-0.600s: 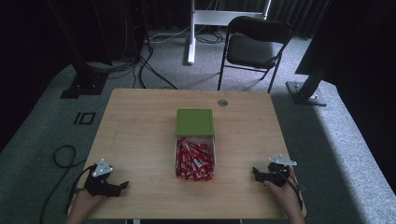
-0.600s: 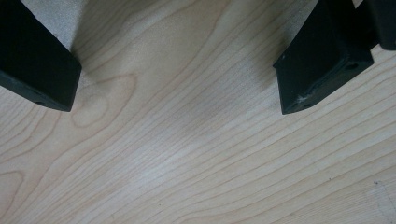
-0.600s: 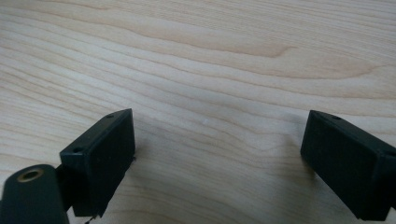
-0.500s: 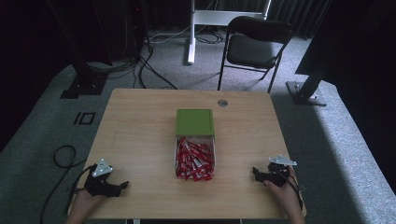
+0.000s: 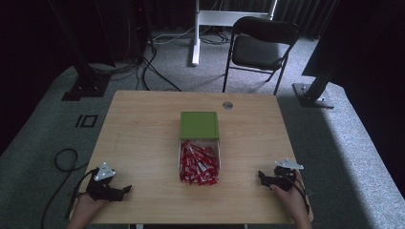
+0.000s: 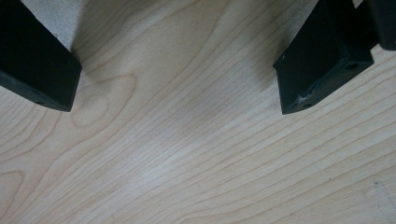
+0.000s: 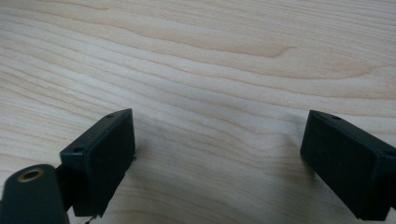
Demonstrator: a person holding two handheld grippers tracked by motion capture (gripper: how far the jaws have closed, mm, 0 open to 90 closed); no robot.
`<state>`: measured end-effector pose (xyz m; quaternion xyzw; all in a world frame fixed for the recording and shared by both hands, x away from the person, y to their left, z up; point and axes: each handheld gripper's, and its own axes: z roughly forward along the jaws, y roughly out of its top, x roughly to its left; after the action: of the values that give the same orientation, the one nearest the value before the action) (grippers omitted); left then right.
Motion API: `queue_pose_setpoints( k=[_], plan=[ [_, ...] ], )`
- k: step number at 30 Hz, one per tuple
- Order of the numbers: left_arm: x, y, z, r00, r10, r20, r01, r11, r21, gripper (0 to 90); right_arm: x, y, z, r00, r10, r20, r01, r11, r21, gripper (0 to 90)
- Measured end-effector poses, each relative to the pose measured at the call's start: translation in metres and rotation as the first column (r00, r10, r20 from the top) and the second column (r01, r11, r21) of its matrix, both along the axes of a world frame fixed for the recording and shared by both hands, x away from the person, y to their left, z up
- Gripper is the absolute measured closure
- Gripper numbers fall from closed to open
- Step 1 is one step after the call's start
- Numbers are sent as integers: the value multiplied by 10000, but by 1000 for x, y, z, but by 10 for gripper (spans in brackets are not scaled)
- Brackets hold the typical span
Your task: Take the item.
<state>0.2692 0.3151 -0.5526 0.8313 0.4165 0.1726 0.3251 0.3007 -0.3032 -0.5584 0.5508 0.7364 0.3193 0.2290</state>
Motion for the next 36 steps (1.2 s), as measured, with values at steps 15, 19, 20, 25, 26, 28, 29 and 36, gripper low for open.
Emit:
queue_pose_setpoints(
  k=[15, 19, 20, 25, 26, 28, 29, 36],
  plan=[
    [0, 0, 0, 10000, 3, 2, -3, 10000, -2, 8, -1, -4, 3, 9995, -296, -53, 299, 9981, 546, 132],
    [0, 0, 0, 10000, 4, 2, -4, 10000, -4, 8, -1, -6, 7, 9993, -363, 73, 359, 9983, 449, 132],
    [0, 0, 0, 10000, 3, 2, -3, 10000, -3, 8, -1, -6, 8, 9992, -383, 89, 379, 9982, 467, 132],
    [0, 0, 0, 10000, 4, 1, -4, 10000, -4, 8, 0, -5, 14, 9992, -328, 234, 318, 9987, 408, 135],
    [0, 0, 0, 10000, 5, 2, -5, 10000, -5, 8, 0, -5, 16, 9992, -305, 273, 294, 9988, 393, 135],
    [0, 0, 0, 10000, -1, 6, 1, 10000, 3, 8, 1, -4, 19, 9990, -276, 356, 262, 9988, 407, 138],
    [0, 0, 0, 10000, 4, 1, -4, 10000, -3, 8, 1, -4, 20, 9989, -263, 386, 247, 9988, 424, 138],
    [0, 0, 0, 10000, 4, 2, -4, 10000, -4, 8, 5, 1, 32, 9980, -138, 618, 114, 9992, 384, 142]
  ],
)
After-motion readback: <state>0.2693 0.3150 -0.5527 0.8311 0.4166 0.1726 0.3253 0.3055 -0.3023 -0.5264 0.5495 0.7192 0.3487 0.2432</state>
